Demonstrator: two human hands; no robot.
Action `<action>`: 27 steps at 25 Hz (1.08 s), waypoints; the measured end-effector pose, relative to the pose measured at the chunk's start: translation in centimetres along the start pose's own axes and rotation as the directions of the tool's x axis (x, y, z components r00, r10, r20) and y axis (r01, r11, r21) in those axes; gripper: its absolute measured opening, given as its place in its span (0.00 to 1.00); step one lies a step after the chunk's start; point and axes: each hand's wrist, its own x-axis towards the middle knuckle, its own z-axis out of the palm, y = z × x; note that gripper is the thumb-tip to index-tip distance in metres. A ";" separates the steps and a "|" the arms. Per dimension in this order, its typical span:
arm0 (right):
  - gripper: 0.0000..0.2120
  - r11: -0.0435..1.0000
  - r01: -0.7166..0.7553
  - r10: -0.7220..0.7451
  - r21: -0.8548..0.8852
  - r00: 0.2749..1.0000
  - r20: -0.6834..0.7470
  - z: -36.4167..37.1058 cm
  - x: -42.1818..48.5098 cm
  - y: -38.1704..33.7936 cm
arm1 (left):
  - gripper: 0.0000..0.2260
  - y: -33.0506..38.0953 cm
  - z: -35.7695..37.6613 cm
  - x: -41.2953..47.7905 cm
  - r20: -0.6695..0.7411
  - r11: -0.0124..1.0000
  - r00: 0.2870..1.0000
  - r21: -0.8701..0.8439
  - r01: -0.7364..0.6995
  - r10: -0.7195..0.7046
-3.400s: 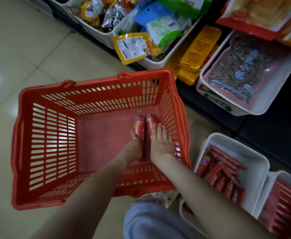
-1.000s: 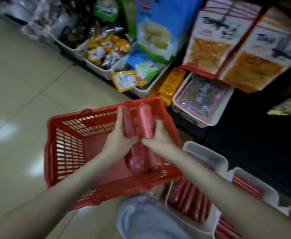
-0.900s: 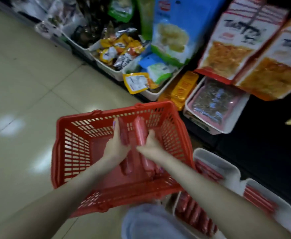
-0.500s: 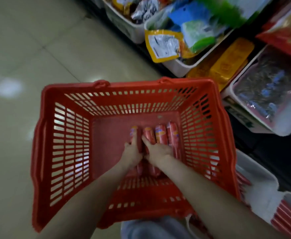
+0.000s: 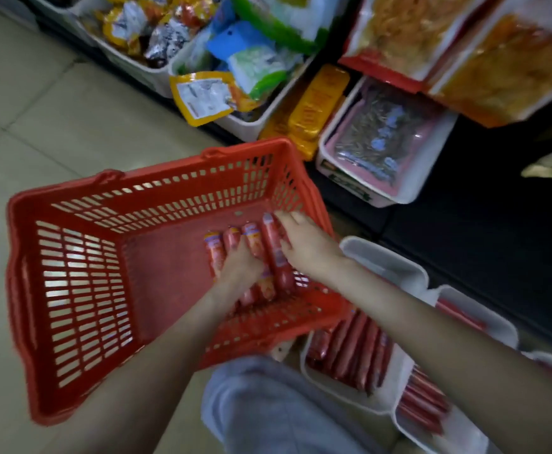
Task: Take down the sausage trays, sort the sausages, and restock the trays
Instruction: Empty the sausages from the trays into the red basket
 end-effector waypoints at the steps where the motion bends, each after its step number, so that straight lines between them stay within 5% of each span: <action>1: 0.26 0.999 0.016 -0.014 0.031 0.997 -0.070 -1.2 -1.5 0.7 | 0.24 1.9 -0.1 -1.0 -0.050 0.999 0.999 -0.031 -0.010 0.009; 5: 0.25 0.986 -0.020 0.059 0.164 0.970 -0.237 -3.7 -6.7 4.8 | 0.22 9.4 0.8 -7.2 -0.264 0.908 0.878 -0.016 -0.419 0.400; 8: 0.26 0.961 -0.108 0.171 0.254 0.956 -0.238 -4.0 -10.5 8.8 | 0.24 11.9 5.4 -9.6 -0.170 0.751 0.731 0.151 -0.643 0.660; 10: 0.26 0.932 -0.197 0.272 0.304 0.934 -0.231 -3.1 -13.8 12.2 | 0.24 12.8 9.9 -10.3 -0.024 0.700 0.710 0.194 -0.688 0.704; 14: 0.25 0.834 -0.405 0.476 0.374 0.872 -0.117 2.3 -20.6 19.3 | 0.24 11.0 18.1 -9.5 0.262 0.761 0.812 0.286 -0.582 0.522; 17: 0.27 0.749 -0.508 0.578 0.425 0.815 -0.045 6.7 -24.1 22.5 | 0.25 8.5 21.0 -7.1 0.202 0.843 0.956 0.457 -0.283 0.211; 20: 0.30 0.741 -0.528 0.574 0.415 0.819 0.018 9.9 -25.1 23.9 | 0.27 7.7 21.8 -6.6 0.209 0.864 0.971 0.503 -0.007 -0.114; 24: 0.31 0.798 -0.428 0.471 0.424 0.882 0.005 11.6 -22.8 23.7 | 0.27 7.2 22.9 -6.3 0.110 0.860 0.981 0.503 0.085 -0.162; 27: 0.31 0.825 -0.444 0.497 0.350 0.865 -0.072 11.9 -20.7 22.9 | 0.24 6.4 22.9 -6.1 0.176 0.852 0.978 0.523 0.003 -0.112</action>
